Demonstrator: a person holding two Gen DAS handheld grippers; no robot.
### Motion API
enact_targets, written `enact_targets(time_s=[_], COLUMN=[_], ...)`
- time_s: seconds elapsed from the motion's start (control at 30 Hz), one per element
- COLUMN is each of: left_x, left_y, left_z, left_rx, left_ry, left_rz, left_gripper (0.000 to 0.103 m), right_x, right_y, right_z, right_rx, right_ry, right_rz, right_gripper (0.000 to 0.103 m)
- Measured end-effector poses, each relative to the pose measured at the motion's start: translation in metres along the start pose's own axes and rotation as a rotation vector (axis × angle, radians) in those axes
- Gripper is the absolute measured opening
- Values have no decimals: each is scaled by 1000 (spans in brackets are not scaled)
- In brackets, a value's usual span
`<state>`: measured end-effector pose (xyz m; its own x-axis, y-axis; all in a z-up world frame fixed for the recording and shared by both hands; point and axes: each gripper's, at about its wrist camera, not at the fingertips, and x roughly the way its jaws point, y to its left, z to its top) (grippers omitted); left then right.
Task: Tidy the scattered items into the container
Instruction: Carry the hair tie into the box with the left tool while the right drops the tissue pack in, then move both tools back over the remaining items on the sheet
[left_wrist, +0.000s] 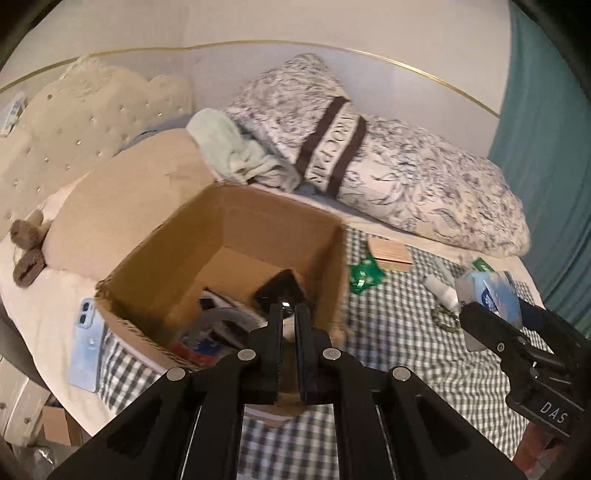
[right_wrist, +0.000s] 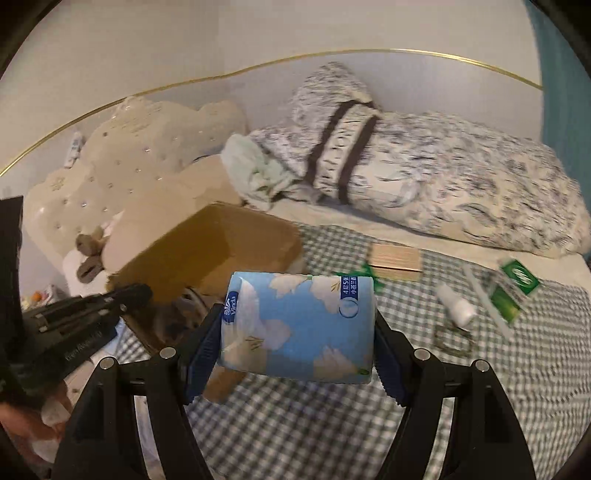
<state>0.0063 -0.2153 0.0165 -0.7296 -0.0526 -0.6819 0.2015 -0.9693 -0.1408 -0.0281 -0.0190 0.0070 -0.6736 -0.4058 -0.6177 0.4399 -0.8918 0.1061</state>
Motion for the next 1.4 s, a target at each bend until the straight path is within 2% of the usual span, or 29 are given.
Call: enact_targets(time_s=[0.27,0.4,0.47,0.5,0.53,0.57,0.6,0.63,0.7,0.87,1.0,1.23,1.4], left_x=[32,49,52,53,53,53,51,50,45,43,37,22,26], left_y=[43,54,54,54,54,55,55,56,57,44,28,-14,-62], left_z=[2,3,4,4,5,5,5,4,3,2,1,-5,-10], left_rx=[-72,-86,-76,-70,-66,-65,-71,-79,-89,-54,-33,8,75], left_ry=[31,40,34,24,12,0,-17,-38,-66,-41,-37,-45,-37], left_rz=[21,13,17,27,28,30,42,46,27,33,20,-18,-70], left_gripper=[6,6,9,21,47,64,88,92,93,93,95,99,102], right_x=[64,94,105,110,113,113,112,110,106,94,74,34,15], right_y=[45,57,60,63,65,66,67,68,65,43,9,-66,-130], right_z=[23,31,36,38,40,41,42,43,45,43,32,-5,-34], right_rx=[-53,-55,-57,-58,-59,-56,-55,-54,-45,20,82,136,209], right_ry=[45,65,68,71,64,45,29,12,-8,-18,-37,-51,-40], right_rz=[79,91,106,115,111,90,77,75,81,71,27,-121,-217], right_gripper=[73,73,75,76,82,89,91,91,92,92,92,92,92])
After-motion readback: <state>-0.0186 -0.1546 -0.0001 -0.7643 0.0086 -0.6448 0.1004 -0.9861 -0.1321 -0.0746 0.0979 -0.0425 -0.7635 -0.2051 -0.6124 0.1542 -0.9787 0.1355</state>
